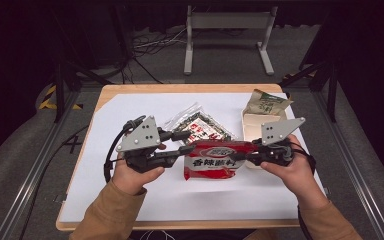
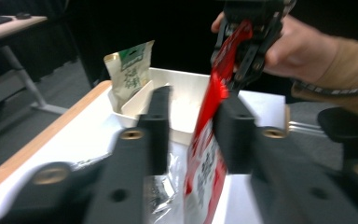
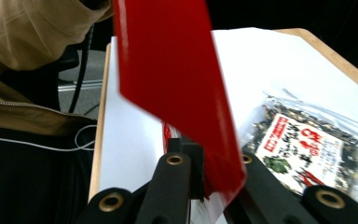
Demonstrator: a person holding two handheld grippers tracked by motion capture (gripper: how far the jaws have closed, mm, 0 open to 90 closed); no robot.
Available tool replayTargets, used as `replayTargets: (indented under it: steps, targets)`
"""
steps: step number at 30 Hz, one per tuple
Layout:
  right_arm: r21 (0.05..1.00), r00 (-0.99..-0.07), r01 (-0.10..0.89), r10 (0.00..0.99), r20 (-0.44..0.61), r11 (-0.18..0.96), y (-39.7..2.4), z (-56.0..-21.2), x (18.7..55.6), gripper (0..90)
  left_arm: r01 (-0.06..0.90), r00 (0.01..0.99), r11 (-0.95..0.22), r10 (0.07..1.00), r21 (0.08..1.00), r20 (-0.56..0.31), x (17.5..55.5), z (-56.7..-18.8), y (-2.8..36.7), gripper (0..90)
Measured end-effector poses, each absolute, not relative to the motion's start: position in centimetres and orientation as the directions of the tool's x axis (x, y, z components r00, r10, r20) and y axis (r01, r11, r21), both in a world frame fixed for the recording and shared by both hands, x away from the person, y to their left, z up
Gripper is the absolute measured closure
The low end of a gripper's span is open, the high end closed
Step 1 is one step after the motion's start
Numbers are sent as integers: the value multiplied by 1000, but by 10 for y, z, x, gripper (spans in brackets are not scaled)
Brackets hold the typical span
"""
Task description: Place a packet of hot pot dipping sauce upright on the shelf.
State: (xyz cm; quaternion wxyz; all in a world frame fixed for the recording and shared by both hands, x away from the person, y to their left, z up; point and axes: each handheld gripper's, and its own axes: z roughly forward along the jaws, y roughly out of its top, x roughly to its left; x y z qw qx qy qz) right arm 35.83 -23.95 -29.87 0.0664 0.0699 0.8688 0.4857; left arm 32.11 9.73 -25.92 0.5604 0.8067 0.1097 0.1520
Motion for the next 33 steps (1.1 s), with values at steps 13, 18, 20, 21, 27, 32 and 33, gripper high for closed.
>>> replayTargets:
  steps: [13, 18, 20, 21, 27, 32, 33]
  targets:
    - [826, -963, 55, 249, -105, 561, -260, -266, 365, 894, 39, 904, -320, 415, 947, 103, 327, -259, 111, 405]
    - [828, -952, 51, 278, -128, 558, -267, -252, 369, 894, 58, 899, -298, 431, 953, 80, 329, -260, 115, 371]
    - [829, -948, 51, 288, -135, 557, -269, -247, 371, 894, 59, 897, -299, 435, 952, 82, 330, -260, 116, 359]
    - [829, -947, 48, 290, -140, 557, -270, -245, 372, 894, 59, 896, -299, 437, 952, 82, 330, -261, 116, 354]
    - [833, -937, 47, 313, -154, 551, -276, -233, 378, 894, 79, 887, -301, 456, 950, 71, 334, -263, 118, 328]
    - [836, -929, 53, 335, -159, 546, -280, -228, 384, 894, 89, 878, -309, 473, 947, 72, 336, -264, 119, 308]
    - [836, -926, 58, 342, -159, 545, -282, -227, 385, 894, 90, 874, -311, 481, 946, 75, 337, -264, 120, 308]
